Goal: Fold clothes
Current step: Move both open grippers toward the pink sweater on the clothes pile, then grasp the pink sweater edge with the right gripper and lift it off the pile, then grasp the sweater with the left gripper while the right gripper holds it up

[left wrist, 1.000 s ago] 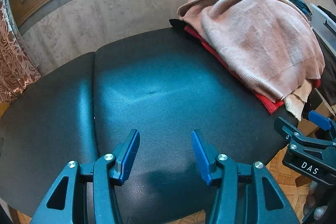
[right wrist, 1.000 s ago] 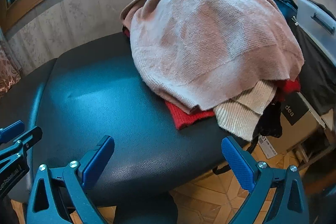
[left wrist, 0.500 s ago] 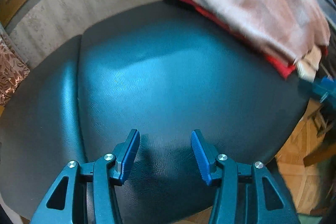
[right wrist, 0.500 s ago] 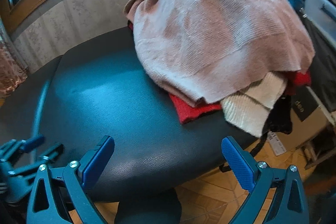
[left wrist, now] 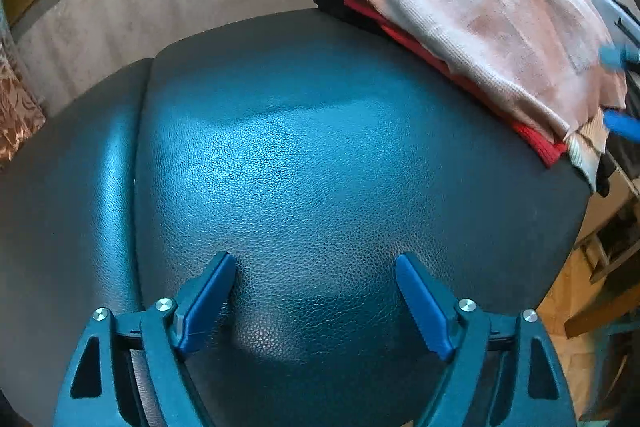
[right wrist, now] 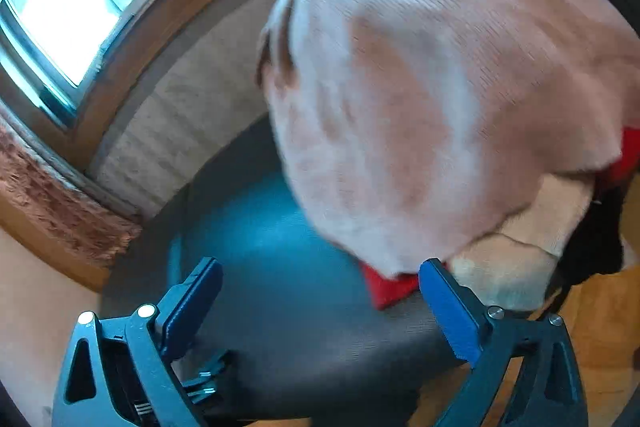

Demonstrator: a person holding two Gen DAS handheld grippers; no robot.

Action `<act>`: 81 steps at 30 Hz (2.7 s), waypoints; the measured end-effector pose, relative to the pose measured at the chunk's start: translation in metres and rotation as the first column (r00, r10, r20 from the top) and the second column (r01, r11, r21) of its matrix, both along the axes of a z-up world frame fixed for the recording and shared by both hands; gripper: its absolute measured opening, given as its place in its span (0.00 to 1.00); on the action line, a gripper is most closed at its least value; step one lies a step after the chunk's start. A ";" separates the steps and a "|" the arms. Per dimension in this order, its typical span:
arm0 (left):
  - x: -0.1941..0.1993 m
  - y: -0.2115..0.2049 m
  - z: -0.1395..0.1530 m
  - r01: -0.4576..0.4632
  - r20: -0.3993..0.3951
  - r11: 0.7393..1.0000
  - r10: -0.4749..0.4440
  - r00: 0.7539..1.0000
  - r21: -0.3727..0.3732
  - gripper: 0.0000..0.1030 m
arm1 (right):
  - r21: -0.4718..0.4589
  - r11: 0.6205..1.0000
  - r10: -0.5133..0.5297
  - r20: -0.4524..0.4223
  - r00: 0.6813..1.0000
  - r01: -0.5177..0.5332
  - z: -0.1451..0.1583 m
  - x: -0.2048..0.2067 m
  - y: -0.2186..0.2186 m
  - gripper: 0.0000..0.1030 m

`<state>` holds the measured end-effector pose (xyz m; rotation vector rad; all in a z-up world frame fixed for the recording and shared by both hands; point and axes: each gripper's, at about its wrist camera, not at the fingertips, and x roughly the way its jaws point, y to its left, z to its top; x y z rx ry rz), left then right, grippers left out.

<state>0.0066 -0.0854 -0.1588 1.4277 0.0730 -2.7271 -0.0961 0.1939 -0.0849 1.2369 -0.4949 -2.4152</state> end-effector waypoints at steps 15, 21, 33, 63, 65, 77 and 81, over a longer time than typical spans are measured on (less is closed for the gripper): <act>-0.003 0.000 -0.007 0.047 -0.068 0.999 -0.046 0.997 0.020 1.00 | 0.012 0.992 -0.112 -0.408 0.906 0.128 0.137 -0.110 0.019 1.00; -0.008 -0.001 -0.007 0.052 -0.074 0.999 -0.051 0.996 0.012 1.00 | -0.025 0.961 -0.266 -0.358 0.895 0.275 0.156 -0.194 0.039 1.00; -0.003 -0.004 -0.005 0.066 -0.074 0.998 -0.065 0.995 0.017 0.99 | 0.246 0.948 -0.102 -0.371 0.923 0.203 0.129 -0.218 -0.028 0.24; -0.144 0.032 0.133 0.266 -0.249 0.894 -0.182 0.951 0.361 0.74 | 0.038 0.998 -0.028 -0.266 0.964 0.039 0.029 0.008 0.043 0.54; -0.159 0.042 0.126 0.267 -0.231 0.879 -0.187 0.955 0.394 0.74 | 0.038 0.998 -0.039 -0.303 0.952 0.053 0.039 0.004 0.047 0.54; -0.204 0.032 0.082 0.160 -0.165 0.692 -0.060 0.984 0.704 0.74 | 0.050 0.997 -0.036 -0.435 0.900 0.064 0.078 -0.052 0.049 0.39; -0.219 0.036 0.080 0.158 -0.166 0.646 -0.050 0.985 0.747 0.74 | 0.025 0.999 -0.015 -0.387 0.922 0.027 0.063 -0.078 0.037 0.20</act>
